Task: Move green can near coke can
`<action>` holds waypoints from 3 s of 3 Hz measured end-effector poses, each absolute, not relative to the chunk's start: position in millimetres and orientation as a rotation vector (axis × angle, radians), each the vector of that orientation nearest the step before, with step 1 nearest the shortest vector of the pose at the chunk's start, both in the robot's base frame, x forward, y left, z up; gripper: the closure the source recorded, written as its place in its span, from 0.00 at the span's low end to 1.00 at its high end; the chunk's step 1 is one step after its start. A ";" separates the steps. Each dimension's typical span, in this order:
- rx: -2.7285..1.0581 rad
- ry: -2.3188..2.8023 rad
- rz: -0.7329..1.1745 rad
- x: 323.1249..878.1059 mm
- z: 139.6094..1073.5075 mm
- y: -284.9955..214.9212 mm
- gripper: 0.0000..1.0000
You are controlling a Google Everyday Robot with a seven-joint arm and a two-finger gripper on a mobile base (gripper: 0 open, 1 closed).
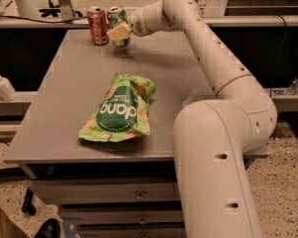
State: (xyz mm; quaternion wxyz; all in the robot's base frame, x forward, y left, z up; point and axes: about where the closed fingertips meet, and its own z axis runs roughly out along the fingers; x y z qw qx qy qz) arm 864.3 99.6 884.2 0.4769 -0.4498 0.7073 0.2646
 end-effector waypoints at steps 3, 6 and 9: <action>-1.067 1.757 0.666 863.6 878.1 95.4 0.00; -1.048 1.777 0.654 861.1 877.2 82.9 0.00; -1.009 1.784 0.604 859.6 889.5 48.7 0.00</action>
Offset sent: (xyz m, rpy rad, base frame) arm -0.0016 -0.0109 -0.0020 0.0208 0.0313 -0.0298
